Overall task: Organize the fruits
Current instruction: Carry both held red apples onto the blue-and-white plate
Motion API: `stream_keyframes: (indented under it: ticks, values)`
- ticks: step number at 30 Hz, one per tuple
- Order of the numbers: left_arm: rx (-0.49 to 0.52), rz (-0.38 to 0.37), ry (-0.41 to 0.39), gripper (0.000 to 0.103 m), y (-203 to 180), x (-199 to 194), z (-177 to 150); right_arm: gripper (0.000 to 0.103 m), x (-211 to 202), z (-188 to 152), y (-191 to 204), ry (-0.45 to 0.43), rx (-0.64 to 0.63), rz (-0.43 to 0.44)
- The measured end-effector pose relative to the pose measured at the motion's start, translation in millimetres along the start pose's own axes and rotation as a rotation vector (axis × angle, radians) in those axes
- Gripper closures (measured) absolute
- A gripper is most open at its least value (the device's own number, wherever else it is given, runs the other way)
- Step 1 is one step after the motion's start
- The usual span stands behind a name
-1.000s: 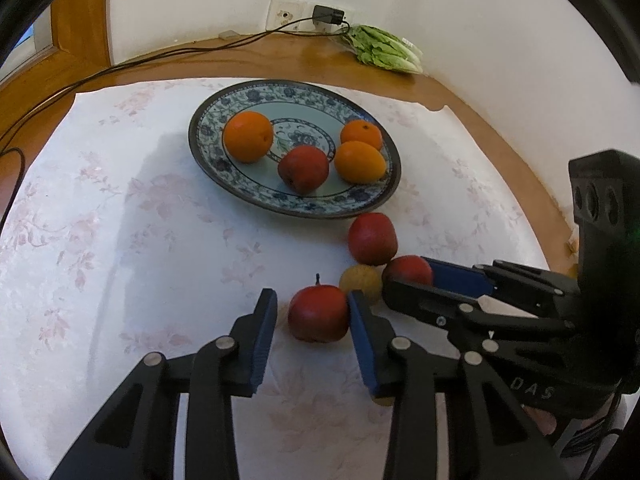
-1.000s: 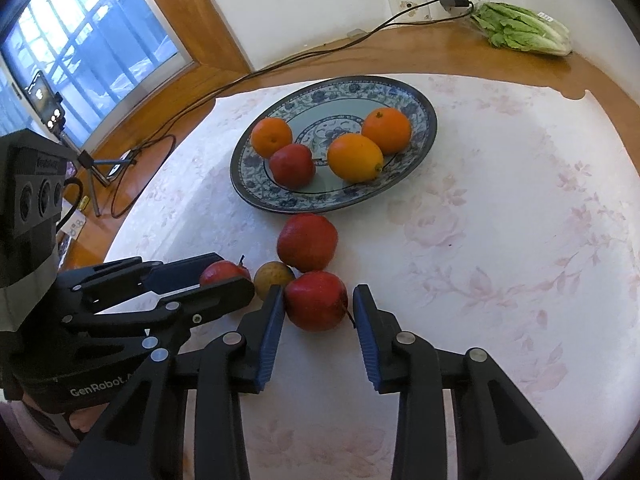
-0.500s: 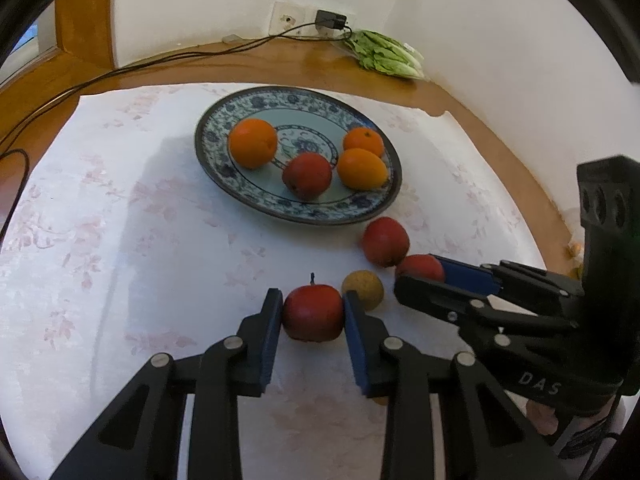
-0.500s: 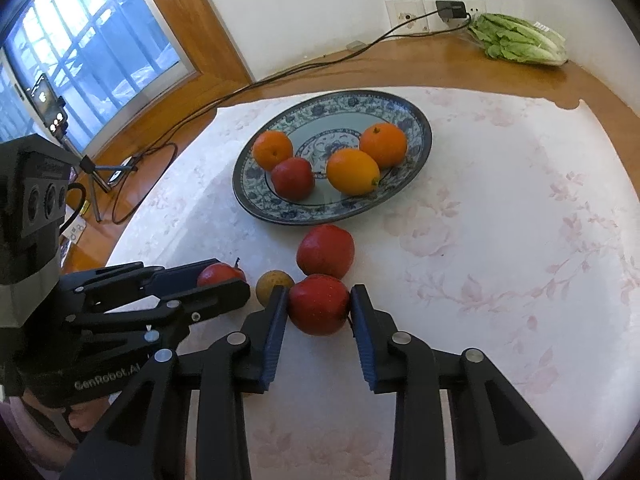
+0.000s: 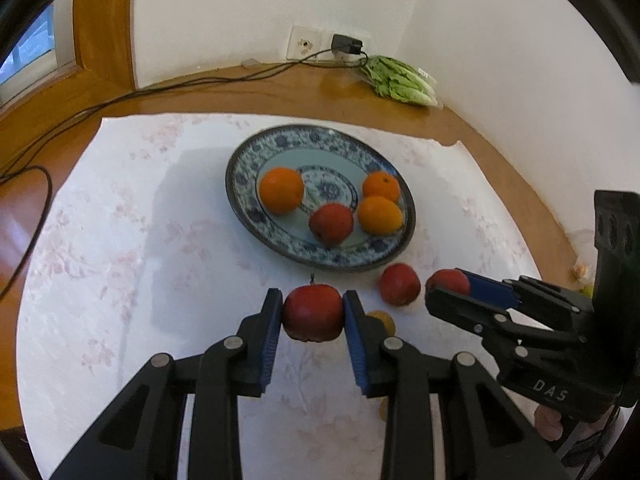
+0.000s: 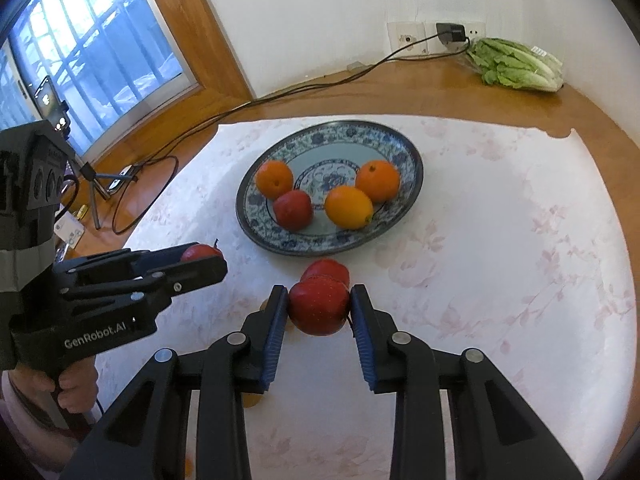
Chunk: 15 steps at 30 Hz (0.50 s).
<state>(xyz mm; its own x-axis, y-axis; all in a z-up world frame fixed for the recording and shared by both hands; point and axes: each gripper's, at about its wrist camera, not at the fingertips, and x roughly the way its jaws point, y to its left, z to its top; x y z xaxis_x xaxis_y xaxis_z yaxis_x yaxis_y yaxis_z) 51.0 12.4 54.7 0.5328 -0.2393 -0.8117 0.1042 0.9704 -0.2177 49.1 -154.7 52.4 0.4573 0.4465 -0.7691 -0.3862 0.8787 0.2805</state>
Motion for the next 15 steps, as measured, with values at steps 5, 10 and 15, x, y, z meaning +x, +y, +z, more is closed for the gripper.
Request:
stream_keyframes:
  ticks: [5, 10, 15]
  values:
    - [-0.007, 0.014, -0.019, 0.071, 3.1, -0.6, 13.1, 0.070, -7.2, 9.0, -2.3, -0.025, -0.008, -0.019]
    - [-0.004, 0.023, -0.027, 0.071, 4.7, 4.6, 24.8, 0.070, -7.7, 18.2, -6.2, -0.034, -0.019, -0.043]
    - [-0.005, 0.028, -0.024, 0.071, 5.9, 14.8, 30.9, 0.070, -2.7, 28.2, -12.6, -0.039, -0.022, -0.064]
